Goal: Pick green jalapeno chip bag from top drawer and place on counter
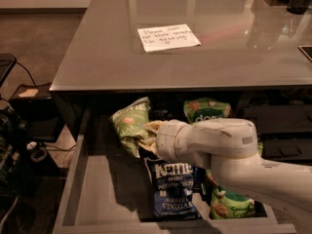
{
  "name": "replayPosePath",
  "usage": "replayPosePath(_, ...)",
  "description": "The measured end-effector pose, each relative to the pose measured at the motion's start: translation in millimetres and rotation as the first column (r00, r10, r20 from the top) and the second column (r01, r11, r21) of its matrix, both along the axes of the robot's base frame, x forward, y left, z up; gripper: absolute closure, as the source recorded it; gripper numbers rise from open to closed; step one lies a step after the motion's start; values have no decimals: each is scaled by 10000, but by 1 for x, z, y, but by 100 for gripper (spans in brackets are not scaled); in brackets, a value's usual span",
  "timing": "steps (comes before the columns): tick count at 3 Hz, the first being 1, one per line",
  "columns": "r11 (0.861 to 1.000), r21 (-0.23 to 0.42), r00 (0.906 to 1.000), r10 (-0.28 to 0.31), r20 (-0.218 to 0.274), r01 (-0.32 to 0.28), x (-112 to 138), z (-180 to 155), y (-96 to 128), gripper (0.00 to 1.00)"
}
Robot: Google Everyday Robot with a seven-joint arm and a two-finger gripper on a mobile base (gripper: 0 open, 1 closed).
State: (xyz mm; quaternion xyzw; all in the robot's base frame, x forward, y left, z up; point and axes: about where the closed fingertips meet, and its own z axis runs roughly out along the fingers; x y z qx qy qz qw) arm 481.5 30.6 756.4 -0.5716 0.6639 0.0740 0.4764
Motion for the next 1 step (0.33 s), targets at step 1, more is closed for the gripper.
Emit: replayPosePath(1,10000,0,10000,0,0,0,0,0,0,100)
